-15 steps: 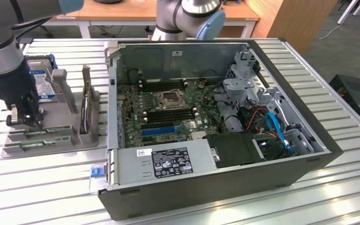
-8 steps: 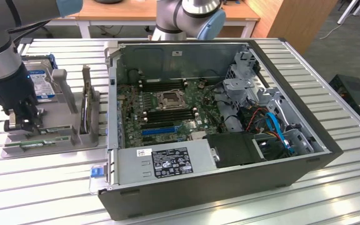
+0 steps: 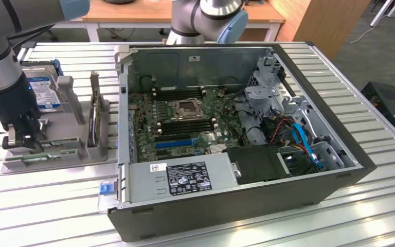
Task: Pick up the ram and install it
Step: 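Pick up the ram and move it above insertion slot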
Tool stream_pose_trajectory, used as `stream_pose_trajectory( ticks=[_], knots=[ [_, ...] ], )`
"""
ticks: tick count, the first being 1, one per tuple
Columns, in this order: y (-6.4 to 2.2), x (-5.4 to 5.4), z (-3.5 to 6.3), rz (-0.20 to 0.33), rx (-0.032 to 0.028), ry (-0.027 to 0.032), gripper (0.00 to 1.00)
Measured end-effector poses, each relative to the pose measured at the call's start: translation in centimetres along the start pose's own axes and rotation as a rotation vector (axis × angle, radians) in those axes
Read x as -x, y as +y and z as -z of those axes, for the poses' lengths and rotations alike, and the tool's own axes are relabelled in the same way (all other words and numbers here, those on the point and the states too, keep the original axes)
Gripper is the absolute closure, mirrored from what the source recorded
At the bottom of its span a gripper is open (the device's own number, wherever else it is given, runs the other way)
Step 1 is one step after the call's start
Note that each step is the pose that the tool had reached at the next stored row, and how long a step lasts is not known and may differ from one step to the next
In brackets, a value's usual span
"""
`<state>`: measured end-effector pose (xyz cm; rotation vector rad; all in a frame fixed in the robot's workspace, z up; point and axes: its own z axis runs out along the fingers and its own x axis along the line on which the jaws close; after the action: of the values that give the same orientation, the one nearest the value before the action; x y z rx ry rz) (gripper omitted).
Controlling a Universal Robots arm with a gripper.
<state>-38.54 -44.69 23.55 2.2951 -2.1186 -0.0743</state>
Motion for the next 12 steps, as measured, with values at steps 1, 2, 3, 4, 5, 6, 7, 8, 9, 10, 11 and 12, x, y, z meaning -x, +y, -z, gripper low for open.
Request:
stream_pose_trajectory(
  ticks=[1, 2, 3, 4, 5, 6, 7, 8, 9, 10, 11, 12],
  knots=[
    [0.00, 0.00, 0.00, 0.000, 0.0000, 0.0000, 0.64],
    [0.00, 0.00, 0.00, 0.000, 0.0000, 0.0000, 0.64],
    [0.00, -0.01, -0.02, 0.000, -0.0001, 0.0000, 0.64],
    [0.00, -0.03, -0.09, 0.000, -0.0001, -0.0001, 0.64],
    [0.00, -0.05, -0.17, 0.000, 0.0000, 0.0000, 0.64],
    [-0.01, -0.08, -0.26, 0.000, 0.0001, 0.0001, 0.64],
    [-0.01, -0.10, -0.36, 0.000, 0.0000, 0.0001, 0.64],
    [-0.01, -0.12, -0.45, 0.000, 0.0001, 0.0001, 0.64],
    [-0.01, -0.14, -0.54, 0.000, 0.0001, 0.0000, 0.64],
    [-0.02, -0.16, -0.64, 0.000, 0.0000, 0.0000, 0.64],
    [-0.02, -0.19, -0.74, 0.000, 0.0000, 0.0000, 0.64],
    [-0.03, -0.21, -0.85, 0.000, 0.0000, 0.0000, 0.64]
  ],
)
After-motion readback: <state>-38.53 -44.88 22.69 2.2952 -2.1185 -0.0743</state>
